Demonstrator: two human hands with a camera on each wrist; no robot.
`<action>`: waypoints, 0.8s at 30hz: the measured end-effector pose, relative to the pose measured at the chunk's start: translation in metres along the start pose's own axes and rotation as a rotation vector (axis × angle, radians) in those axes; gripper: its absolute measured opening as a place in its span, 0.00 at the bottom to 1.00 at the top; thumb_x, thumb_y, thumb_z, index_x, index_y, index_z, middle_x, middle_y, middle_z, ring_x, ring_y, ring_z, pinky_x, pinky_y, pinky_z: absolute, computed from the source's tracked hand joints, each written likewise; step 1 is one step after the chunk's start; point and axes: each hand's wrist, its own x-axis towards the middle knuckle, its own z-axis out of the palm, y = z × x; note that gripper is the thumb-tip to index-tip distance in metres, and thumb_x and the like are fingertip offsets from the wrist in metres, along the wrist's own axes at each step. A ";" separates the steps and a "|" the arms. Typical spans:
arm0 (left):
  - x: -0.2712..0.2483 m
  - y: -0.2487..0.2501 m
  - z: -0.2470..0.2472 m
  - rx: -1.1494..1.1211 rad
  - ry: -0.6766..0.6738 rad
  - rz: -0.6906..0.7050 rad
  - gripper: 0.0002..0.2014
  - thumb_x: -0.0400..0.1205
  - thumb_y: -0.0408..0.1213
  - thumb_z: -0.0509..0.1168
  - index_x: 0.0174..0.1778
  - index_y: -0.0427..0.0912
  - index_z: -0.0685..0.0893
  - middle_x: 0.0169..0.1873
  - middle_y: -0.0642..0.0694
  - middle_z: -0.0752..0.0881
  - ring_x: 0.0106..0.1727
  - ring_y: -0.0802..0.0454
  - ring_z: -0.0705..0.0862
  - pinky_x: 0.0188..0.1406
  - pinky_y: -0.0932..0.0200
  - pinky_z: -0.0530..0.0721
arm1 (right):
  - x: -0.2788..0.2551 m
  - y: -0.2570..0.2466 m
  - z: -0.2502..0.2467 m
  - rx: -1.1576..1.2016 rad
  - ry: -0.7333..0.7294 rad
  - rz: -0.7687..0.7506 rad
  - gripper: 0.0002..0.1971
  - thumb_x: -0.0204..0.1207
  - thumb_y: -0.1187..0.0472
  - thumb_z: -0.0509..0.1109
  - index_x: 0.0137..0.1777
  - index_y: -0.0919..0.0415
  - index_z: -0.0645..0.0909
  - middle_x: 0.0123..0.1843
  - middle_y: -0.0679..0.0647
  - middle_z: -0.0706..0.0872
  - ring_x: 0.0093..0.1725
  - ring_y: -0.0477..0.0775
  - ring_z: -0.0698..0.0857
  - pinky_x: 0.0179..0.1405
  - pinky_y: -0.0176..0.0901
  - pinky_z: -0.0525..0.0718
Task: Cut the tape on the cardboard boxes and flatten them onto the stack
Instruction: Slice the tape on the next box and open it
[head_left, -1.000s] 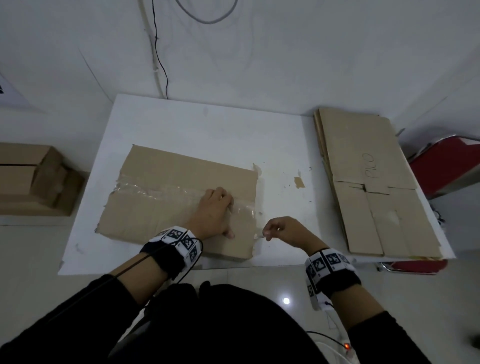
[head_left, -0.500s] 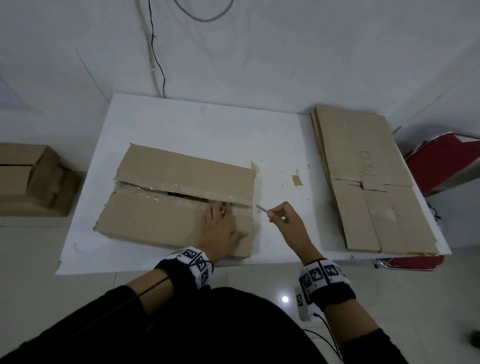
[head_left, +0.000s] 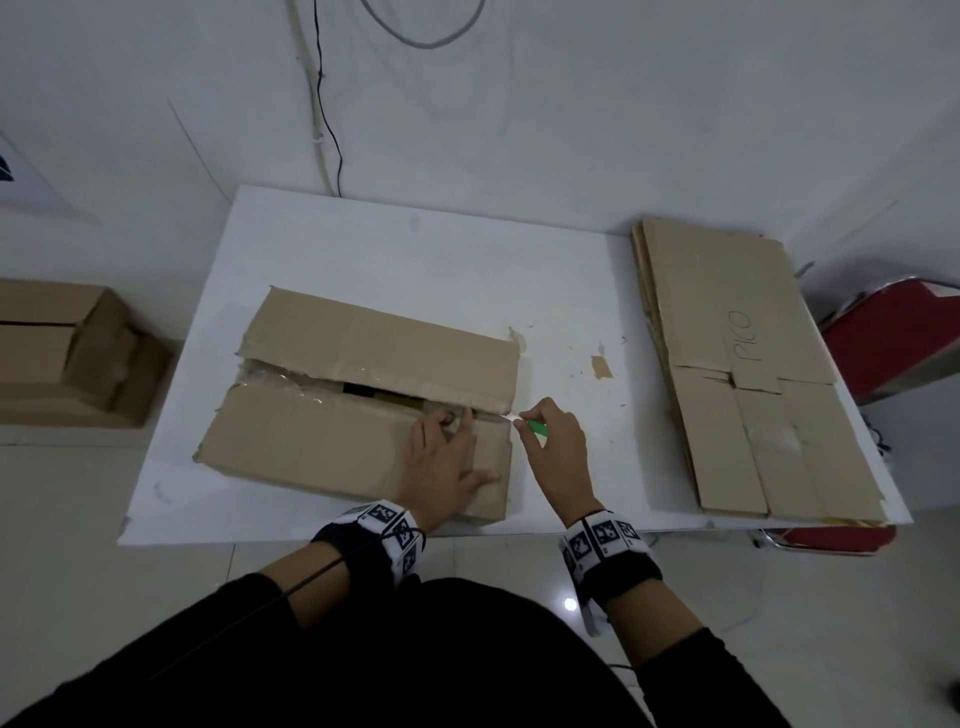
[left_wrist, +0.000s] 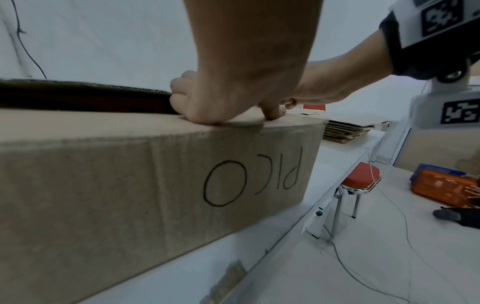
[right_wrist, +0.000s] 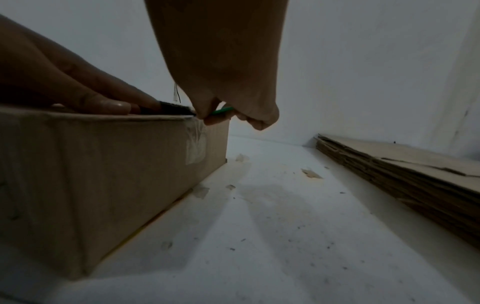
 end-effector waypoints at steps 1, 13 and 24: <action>0.001 -0.001 0.000 -0.014 -0.005 -0.001 0.58 0.60 0.80 0.39 0.85 0.49 0.51 0.72 0.38 0.58 0.72 0.43 0.57 0.73 0.50 0.62 | 0.002 -0.002 0.004 0.019 0.006 -0.001 0.05 0.83 0.54 0.68 0.46 0.47 0.75 0.42 0.33 0.81 0.47 0.48 0.79 0.50 0.47 0.77; 0.002 -0.012 -0.015 0.058 0.179 -0.062 0.56 0.60 0.80 0.54 0.79 0.44 0.65 0.73 0.40 0.65 0.75 0.39 0.62 0.75 0.45 0.60 | 0.055 0.055 0.008 -0.072 -0.139 0.535 0.18 0.85 0.53 0.63 0.71 0.59 0.76 0.70 0.61 0.80 0.67 0.63 0.79 0.67 0.60 0.76; 0.008 -0.063 -0.071 0.310 -0.013 0.043 0.66 0.40 0.83 0.60 0.72 0.45 0.65 0.66 0.45 0.67 0.74 0.41 0.62 0.82 0.41 0.44 | 0.036 -0.026 0.000 0.300 -0.038 0.235 0.08 0.82 0.54 0.69 0.47 0.59 0.82 0.46 0.51 0.85 0.46 0.48 0.82 0.43 0.36 0.77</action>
